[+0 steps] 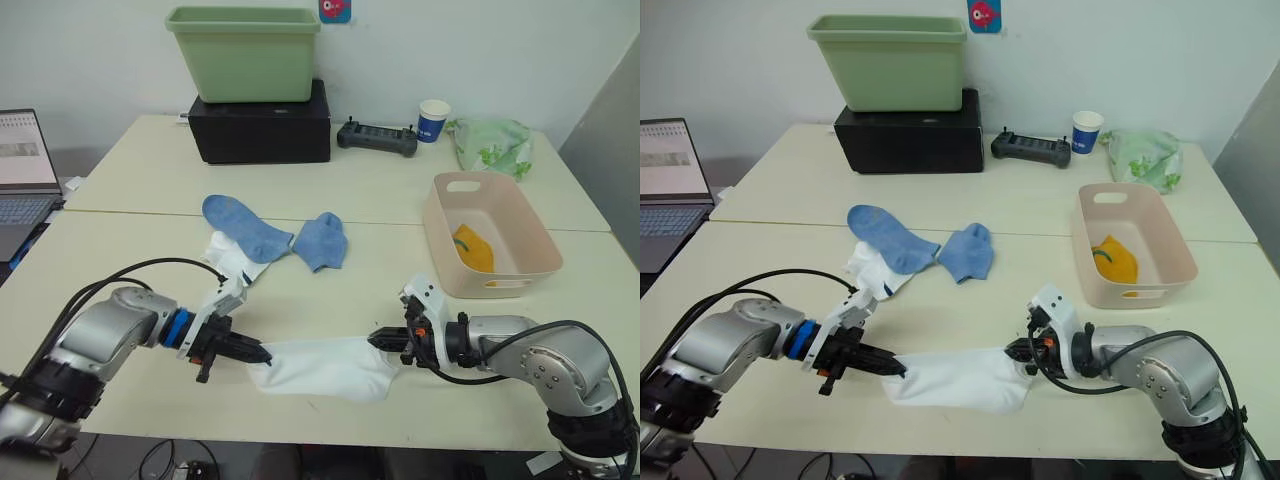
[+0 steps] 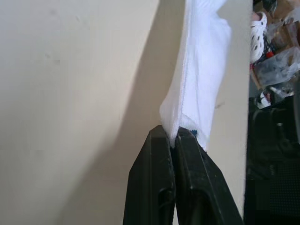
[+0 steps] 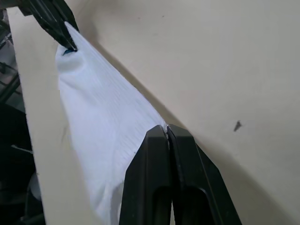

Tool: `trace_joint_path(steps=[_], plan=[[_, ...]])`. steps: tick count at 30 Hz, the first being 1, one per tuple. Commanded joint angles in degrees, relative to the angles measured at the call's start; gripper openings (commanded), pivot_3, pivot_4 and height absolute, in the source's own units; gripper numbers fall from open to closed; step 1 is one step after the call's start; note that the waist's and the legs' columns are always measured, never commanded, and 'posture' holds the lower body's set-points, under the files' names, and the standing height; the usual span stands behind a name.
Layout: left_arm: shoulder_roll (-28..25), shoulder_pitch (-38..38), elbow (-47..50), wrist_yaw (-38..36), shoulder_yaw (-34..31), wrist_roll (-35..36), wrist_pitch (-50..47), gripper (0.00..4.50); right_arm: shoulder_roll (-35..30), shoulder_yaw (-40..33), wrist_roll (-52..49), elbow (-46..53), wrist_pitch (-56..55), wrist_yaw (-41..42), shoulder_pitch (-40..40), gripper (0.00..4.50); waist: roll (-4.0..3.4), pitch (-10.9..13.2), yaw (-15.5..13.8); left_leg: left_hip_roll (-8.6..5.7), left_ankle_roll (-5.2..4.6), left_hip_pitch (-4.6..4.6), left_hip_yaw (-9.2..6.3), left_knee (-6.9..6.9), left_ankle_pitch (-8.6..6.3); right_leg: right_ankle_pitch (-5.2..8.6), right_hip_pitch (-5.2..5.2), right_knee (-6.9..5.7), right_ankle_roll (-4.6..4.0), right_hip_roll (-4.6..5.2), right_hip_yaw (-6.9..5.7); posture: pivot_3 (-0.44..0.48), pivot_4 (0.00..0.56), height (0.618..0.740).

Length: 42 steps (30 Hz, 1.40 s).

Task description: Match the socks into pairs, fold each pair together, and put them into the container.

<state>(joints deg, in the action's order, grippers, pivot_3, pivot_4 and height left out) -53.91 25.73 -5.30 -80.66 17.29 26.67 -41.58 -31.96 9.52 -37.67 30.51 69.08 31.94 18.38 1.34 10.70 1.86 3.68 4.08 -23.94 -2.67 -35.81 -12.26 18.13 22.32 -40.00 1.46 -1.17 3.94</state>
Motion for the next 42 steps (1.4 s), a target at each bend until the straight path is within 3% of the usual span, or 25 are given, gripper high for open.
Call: trace_joint_path(steps=[1,5,8,16,19,20,23,29,30,32,35,42], plan=[[2.9,3.2,-2.9,0.3,0.8,-3.0,2.0,0.0,-0.7,2.2,3.7,-0.9,-6.4,1.0,1.1,0.04,0.0,0.0,0.0,0.01,0.0,-0.01,-0.03,-0.01,0.0,0.0,0.0,-0.01,0.0,-0.03,-0.02,0.0,0.15,0.73],[5.2,4.8,-3.8,1.4,-0.6,-3.1,-0.8,0.0,-1.6,3.7,6.7,-1.4,-10.6,1.9,1.3,0.04,0.0,0.0,0.1,0.03,0.0,-0.02,-0.1,-0.03,0.0,0.0,0.01,-0.02,-0.01,-0.08,-0.01,0.0,0.15,0.73],[6.1,4.7,-4.5,3.3,-3.4,-3.6,2.5,0.65,-1.8,3.6,9.1,-1.4,-14.8,2.0,0.6,0.7,0.0,0.0,0.1,0.03,-0.01,-0.02,-0.12,-0.05,0.0,0.0,-0.01,-0.03,0.0,-0.07,-0.03,0.0,0.15,0.73],[4.3,-0.1,2.1,8.6,-14.8,0.7,0.0,3.06,-2.9,0.2,10.9,0.7,-21.1,2.7,-3.4,3.39,0.0,0.0,0.1,0.03,-0.01,-0.01,-0.13,-0.08,0.0,0.0,-0.03,-0.04,0.0,-0.06,-0.01,0.0,0.15,0.73],[3.1,-8.8,11.0,11.2,-22.9,6.3,-5.2,3.99,-2.4,-4.0,8.1,4.6,-22.8,3.2,-8.4,4.45,0.0,0.0,0.2,0.04,-0.01,-0.01,-0.13,-0.07,0.0,0.0,-0.03,-0.04,0.0,-0.05,-0.01,0.0,0.15,0.73],[3.4,-11.8,14.0,12.2,-24.3,7.5,-6.1,4.36,-2.1,-4.5,8.1,5.4,-23.1,2.6,-9.9,4.5,0.0,0.0,0.3,0.05,-0.01,-0.02,-0.14,-0.06,0.0,0.0,-0.03,-0.04,0.0,-0.05,-0.01,0.0,0.15,0.73],[4.9,-18.0,18.8,15.4,-23.7,6.3,-4.4,4.47,-1.9,-2.9,11.0,6.0,-23.9,0.5,-13.5,4.5,-0.01,0.0,0.1,0.05,-0.01,0.02,-0.16,-0.03,0.0,0.0,-0.07,-0.05,0.01,0.03,-0.07,0.0,0.15,0.73],[10.3,-20.4,17.8,22.7,-20.3,2.2,-0.7,4.47,-1.6,-0.7,14.0,7.0,-23.9,-2.4,-19.1,4.5,0.01,0.0,-0.1,-0.07,0.01,0.08,-0.09,-0.11,0.01,-0.04,-0.17,-0.03,0.08,0.15,-0.03,0.0,0.15,0.73],[10.7,-20.3,17.3,22.8,-19.5,1.8,-0.7,4.49,-1.7,-0.3,14.6,7.1,-24.0,-2.6,-19.8,4.32,0.03,0.0,-0.1,-0.08,0.01,0.08,-0.05,-0.12,0.01,-0.04,-0.17,-0.02,0.09,0.16,0.0,0.0,0.15,0.73],[11.4,-19.8,16.8,23.7,-19.3,2.1,-1.8,4.5,-2.1,0.0,15.0,7.5,-24.3,-2.2,-20.4,3.92,-0.04,-0.1,-0.1,-0.08,0.01,0.08,-0.04,-0.11,0.0,-0.04,-0.17,0.0,0.1,0.17,0.01,0.0,0.15,0.73],[10.7,-19.2,16.7,22.4,-17.9,2.8,-3.3,3.87,-2.6,1.3,15.7,7.8,-25.0,-1.5,-20.6,2.9,-0.11,-0.1,-0.1,-0.08,0.01,0.11,-0.06,-0.1,0.01,-0.05,-0.18,-0.02,0.1,0.15,-0.02,0.0,0.15,0.73],[9.2,-18.6,16.3,20.8,-15.9,2.7,-4.4,1.66,-2.7,2.1,16.0,8.2,-25.2,-0.5,-20.7,0.31,-0.1,-0.1,0.0,-0.08,0.0,0.09,-0.03,-0.1,0.0,-0.04,-0.18,0.01,0.11,0.15,0.01,0.0,0.15,0.73]])
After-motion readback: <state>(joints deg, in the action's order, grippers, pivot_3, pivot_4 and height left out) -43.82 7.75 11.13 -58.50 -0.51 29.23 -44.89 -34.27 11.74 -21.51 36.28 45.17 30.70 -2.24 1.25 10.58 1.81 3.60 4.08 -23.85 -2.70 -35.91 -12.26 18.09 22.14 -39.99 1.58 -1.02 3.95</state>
